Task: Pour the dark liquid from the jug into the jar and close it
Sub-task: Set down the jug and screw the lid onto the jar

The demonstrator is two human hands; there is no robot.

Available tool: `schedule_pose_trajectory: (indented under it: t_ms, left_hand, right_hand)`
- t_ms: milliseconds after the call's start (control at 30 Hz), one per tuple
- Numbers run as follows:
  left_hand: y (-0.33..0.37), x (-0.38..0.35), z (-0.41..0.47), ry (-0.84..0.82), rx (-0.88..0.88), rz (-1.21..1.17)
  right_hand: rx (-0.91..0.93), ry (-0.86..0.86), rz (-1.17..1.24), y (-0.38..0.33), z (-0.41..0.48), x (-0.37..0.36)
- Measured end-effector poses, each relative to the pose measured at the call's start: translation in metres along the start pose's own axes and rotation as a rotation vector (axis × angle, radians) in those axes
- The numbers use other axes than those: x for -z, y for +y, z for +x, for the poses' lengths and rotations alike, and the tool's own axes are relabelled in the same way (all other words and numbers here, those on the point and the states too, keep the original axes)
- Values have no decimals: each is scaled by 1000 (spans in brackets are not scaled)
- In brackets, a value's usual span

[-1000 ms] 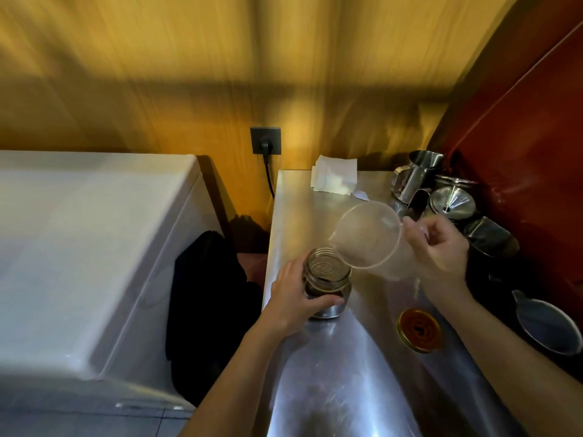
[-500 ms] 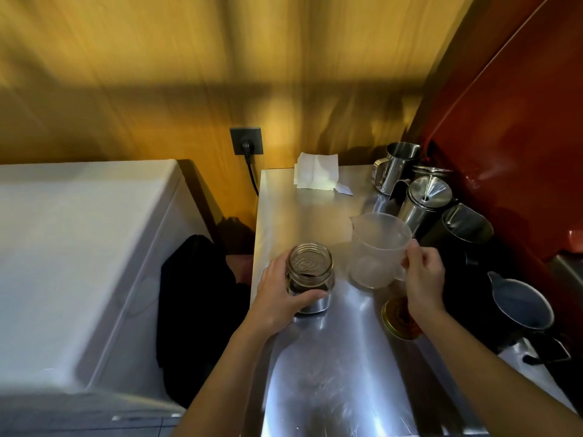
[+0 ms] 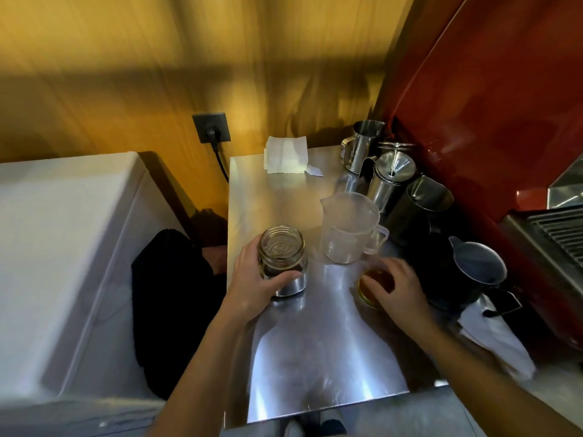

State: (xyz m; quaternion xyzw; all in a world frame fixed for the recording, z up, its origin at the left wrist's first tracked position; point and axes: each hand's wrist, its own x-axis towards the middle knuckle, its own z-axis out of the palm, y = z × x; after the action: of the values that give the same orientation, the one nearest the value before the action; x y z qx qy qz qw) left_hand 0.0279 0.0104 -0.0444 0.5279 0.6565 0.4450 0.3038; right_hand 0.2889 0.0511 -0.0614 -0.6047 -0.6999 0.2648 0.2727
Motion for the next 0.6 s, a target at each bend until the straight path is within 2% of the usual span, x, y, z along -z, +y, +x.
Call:
schedule_pose_trajectory:
  t_ms: [100, 167, 300, 400, 600]
  left_hand:
    - [1, -1, -2, 7, 15, -8]
    - [2, -1, -2, 10, 27, -1]
    - [3, -1, -3, -1, 29, 14]
    - [1, -2, -4, -6, 32, 14]
    - [-2, -5, -4, -10, 15, 33]
  right_hand:
    - [112, -136, -295, 13, -14, -6]
    - [133, -128, -352, 17, -20, -8]
    - [133, -25, -257, 7, -22, -3]
    - [240, 51, -161, -8, -25, 6]
    - [392, 60, 148, -60, -22, 18]
